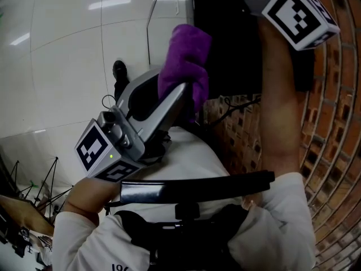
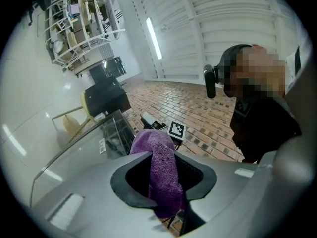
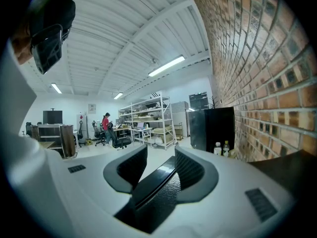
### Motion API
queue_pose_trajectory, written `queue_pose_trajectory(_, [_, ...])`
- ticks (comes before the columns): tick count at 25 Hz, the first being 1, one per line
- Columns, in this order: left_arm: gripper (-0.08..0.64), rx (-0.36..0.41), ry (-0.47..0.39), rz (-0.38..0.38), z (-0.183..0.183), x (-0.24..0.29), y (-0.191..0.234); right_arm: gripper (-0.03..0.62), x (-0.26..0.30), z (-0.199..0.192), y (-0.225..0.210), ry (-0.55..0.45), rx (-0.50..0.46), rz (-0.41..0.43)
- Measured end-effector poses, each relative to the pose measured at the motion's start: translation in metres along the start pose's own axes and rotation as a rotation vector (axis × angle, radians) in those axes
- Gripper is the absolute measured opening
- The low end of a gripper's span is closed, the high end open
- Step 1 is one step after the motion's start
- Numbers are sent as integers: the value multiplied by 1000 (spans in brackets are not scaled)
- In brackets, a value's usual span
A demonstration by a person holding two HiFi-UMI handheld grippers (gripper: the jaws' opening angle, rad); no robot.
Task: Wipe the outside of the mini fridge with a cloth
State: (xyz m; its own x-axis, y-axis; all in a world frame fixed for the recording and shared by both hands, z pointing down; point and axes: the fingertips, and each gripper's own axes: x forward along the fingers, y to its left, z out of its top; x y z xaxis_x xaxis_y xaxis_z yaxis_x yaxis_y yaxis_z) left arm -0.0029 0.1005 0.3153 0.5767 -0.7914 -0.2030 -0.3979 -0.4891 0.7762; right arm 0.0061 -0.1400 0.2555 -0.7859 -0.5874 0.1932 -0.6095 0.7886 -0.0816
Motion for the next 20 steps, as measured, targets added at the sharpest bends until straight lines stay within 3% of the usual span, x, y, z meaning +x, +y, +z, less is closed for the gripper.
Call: queue_pose_trajectory(20, [107,-30,-23,82,-34,-3,56,166,-1,1,0,-6,9,1])
